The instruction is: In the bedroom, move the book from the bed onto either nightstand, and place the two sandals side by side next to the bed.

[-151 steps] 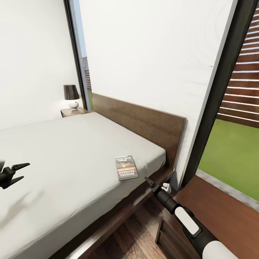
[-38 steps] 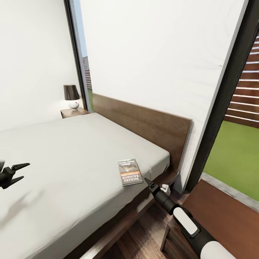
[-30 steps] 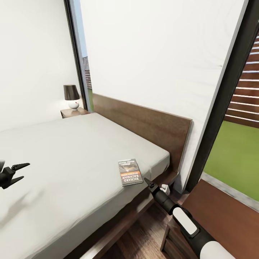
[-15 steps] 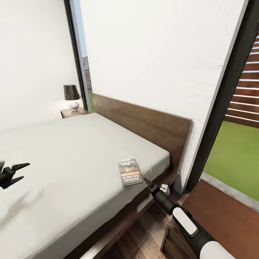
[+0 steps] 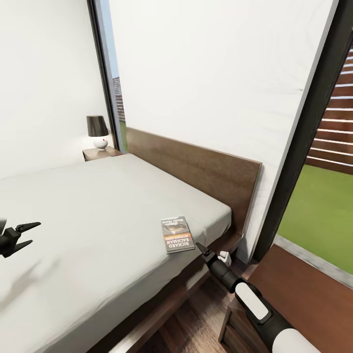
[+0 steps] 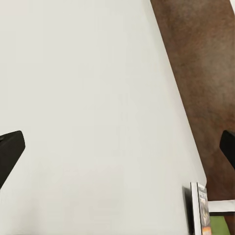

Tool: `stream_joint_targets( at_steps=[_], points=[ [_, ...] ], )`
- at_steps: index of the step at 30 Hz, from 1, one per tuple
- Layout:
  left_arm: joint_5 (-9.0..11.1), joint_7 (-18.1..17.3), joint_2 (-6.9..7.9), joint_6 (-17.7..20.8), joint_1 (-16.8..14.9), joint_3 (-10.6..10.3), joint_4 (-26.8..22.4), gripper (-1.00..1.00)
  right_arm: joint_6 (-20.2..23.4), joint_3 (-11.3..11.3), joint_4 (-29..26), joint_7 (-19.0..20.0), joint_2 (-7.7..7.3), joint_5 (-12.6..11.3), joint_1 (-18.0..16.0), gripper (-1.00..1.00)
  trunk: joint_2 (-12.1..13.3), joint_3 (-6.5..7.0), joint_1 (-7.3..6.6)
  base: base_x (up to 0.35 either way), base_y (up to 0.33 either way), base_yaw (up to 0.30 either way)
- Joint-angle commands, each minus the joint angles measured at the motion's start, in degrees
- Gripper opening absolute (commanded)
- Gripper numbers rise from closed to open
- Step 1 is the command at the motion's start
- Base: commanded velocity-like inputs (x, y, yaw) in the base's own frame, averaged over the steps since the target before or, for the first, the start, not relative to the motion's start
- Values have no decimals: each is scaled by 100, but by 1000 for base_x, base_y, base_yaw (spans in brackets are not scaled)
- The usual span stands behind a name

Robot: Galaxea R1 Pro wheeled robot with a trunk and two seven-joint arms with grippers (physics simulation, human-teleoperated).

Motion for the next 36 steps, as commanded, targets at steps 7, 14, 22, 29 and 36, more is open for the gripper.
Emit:
stream_joint_targets(
  at_steps=[7, 14, 22, 29, 36],
  points=[
    [-33, -10, 1, 37, -5, 45, 3, 100, 21, 26, 1, 8, -6, -55, -4, 100, -2, -6, -1, 0, 0, 0],
    [-33, -14, 1, 37, -5, 43, 3, 100, 22, 27, -2, 8, -6, -54, -4, 100, -2, -6, -1, 13, 13, 0],
    [-36, -17, 1, 37, -5, 44, 3, 100, 19, 34, -5, 8, -6, -54, -4, 100, -2, -6, -1, 55, 55, 0],
    [-35, -15, 1, 37, -5, 46, 3, 100, 21, 36, -3, 8, -6, -53, -4, 100, -2, -6, -1, 11, 12, 0],
    [-34, -13, 1, 37, -6, 47, 3, 100, 22, 36, -3, 8, -6, -53, -4, 100, -2, -6, -1, 3, 3, 0]
  ],
)
